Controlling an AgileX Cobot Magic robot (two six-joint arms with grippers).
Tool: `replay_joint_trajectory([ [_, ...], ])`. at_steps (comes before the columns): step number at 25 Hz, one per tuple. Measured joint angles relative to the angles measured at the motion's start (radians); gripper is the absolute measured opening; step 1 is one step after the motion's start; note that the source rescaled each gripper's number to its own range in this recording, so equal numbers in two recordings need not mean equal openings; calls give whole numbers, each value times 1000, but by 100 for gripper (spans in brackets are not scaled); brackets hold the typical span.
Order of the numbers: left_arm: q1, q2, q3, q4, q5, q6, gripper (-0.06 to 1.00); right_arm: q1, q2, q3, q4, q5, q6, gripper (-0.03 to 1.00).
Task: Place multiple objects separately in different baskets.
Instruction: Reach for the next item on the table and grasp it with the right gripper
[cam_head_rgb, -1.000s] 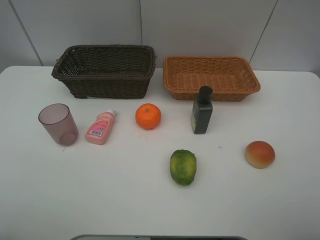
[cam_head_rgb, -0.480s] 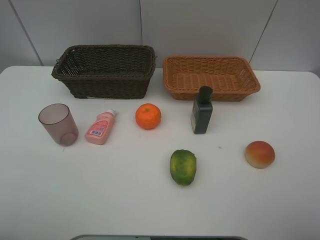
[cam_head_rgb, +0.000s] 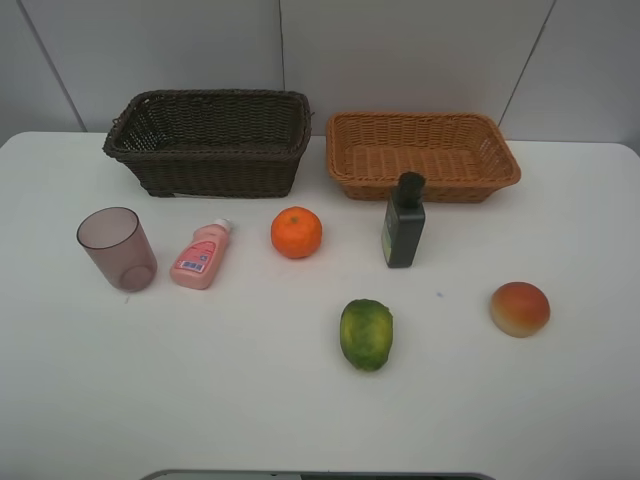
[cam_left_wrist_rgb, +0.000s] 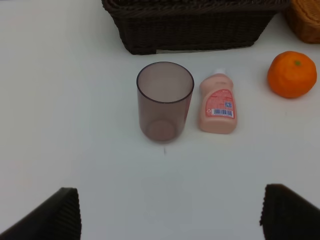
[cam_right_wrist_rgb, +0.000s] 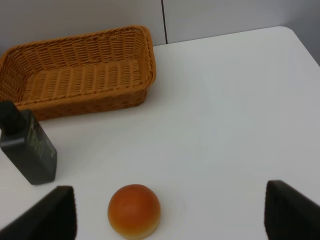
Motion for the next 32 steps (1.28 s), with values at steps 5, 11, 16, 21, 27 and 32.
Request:
replay_joint_trajectory([
  [5, 0, 0, 0, 0, 0, 0, 92, 0, 0, 0, 0, 0, 0, 72],
  [11, 0, 0, 0, 0, 0, 0, 92, 0, 0, 0, 0, 0, 0, 72],
  [16, 0, 0, 0, 0, 0, 0, 92, 0, 0, 0, 0, 0, 0, 72],
  [21, 0, 0, 0, 0, 0, 0, 92, 0, 26, 0, 0, 0, 0, 72],
  [27, 0, 0, 0, 0, -1, 0, 92, 0, 279, -75, 1, 0, 0, 72],
  [32, 0, 0, 0, 0, -1, 0, 92, 0, 538, -181, 1, -1, 0, 72],
])
